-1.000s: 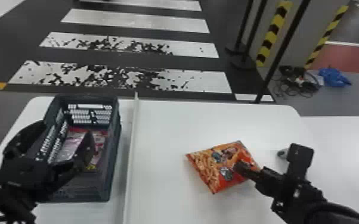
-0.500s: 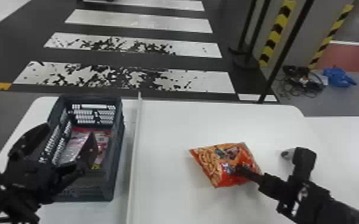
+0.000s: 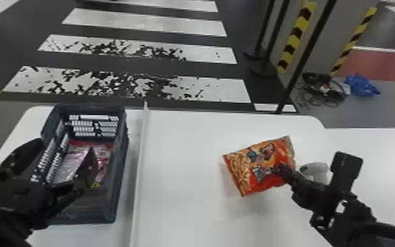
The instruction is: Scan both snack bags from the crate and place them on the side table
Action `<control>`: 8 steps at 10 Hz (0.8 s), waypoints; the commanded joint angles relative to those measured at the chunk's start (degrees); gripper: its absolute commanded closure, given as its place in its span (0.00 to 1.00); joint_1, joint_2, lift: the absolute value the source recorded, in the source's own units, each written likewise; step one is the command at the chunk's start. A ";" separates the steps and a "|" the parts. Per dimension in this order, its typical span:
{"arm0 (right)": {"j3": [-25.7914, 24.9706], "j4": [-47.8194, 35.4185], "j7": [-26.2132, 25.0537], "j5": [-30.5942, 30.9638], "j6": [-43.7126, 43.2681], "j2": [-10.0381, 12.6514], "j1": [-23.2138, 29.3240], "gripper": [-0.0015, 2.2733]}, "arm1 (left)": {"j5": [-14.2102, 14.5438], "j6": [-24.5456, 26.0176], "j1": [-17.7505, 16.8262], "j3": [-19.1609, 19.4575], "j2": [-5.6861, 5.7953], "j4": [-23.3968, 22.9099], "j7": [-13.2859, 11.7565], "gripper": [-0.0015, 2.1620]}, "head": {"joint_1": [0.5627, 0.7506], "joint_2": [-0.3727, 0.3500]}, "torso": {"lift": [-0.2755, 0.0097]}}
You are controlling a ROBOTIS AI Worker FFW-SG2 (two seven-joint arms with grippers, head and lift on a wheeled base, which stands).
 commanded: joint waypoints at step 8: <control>27.81 0.87 -12.80 83.80 -13.19 -0.25 5.63 0.99 | 2.46 -2.47 0.23 0.65 0.25 1.58 -0.36 0.02 | 0.70 0.40 | 0.62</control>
